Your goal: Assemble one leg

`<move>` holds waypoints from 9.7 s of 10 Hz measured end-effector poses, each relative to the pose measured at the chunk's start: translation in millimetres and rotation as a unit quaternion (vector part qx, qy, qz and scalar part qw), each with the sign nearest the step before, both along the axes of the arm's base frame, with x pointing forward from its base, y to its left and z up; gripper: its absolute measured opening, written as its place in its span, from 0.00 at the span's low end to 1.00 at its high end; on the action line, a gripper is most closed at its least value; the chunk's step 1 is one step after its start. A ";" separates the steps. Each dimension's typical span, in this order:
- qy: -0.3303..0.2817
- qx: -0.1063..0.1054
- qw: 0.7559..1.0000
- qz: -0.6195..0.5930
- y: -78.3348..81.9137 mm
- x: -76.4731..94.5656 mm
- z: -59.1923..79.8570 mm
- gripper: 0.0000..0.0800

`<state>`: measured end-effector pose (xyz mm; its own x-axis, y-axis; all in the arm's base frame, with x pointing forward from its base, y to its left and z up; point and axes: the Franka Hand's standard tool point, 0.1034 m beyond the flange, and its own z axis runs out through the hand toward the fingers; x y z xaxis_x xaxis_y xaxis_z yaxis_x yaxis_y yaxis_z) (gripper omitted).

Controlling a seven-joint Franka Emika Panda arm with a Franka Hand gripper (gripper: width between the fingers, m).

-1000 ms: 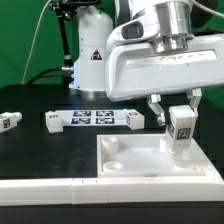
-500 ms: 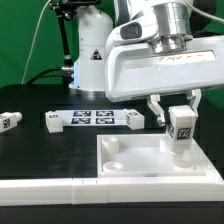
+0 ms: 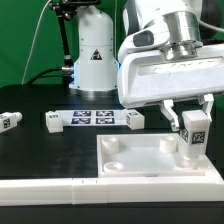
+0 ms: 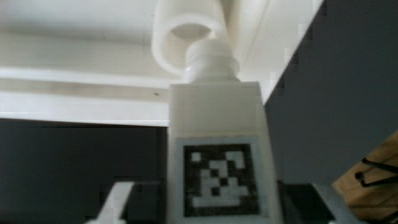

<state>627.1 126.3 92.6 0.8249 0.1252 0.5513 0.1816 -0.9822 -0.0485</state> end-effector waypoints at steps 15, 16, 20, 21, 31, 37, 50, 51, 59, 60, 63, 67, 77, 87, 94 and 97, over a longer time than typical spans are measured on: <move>-0.029 -0.006 1.000 -0.001 -8.6 -0.6 -0.9 0.36; -0.029 -0.006 1.000 -0.001 -8.6 -0.7 -0.8 0.36; -0.016 -0.008 1.000 0.001 -9.1 -11.0 -6.6 0.36; -0.014 -0.008 1.000 0.001 -9.5 -12.7 -9.7 0.37; -0.008 -0.008 1.000 0.001 -9.2 -13.9 -16.3 0.78; 0.006 -0.008 1.000 0.001 -12.2 -3.6 2.4 0.81; 0.292 -0.010 0.956 0.024 -15.8 1.3 -2.2 0.81; 0.292 -0.010 0.956 0.024 -15.8 1.3 -2.1 0.81; 0.295 -0.005 0.956 0.007 -15.7 1.3 -2.1 0.36; 0.295 -0.002 0.955 0.000 -15.5 1.1 -2.3 0.36; 0.296 0.061 0.931 -0.206 -12.9 -8.1 -2.9 0.36; 0.303 0.131 0.838 -0.434 -12.4 -7.8 -3.6 0.36; 0.313 0.144 0.819 -0.458 -7.4 -7.8 -6.0 0.68; 0.282 0.001 0.958 -0.046 -12.1 -6.9 -7.8 0.81; 0.284 0.006 0.957 -0.061 -12.0 -7.3 -8.2 0.36; 0.297 0.054 0.928 -0.219 -8.2 -7.9 -8.6 0.36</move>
Offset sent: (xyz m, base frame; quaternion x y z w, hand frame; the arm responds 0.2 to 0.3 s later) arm -0.0019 -0.0068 -0.0052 -0.0009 0.0044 -0.0096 0.9999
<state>619.3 118.0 84.0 0.9458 -0.3236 -0.0275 -0.3245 -0.9390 -0.1139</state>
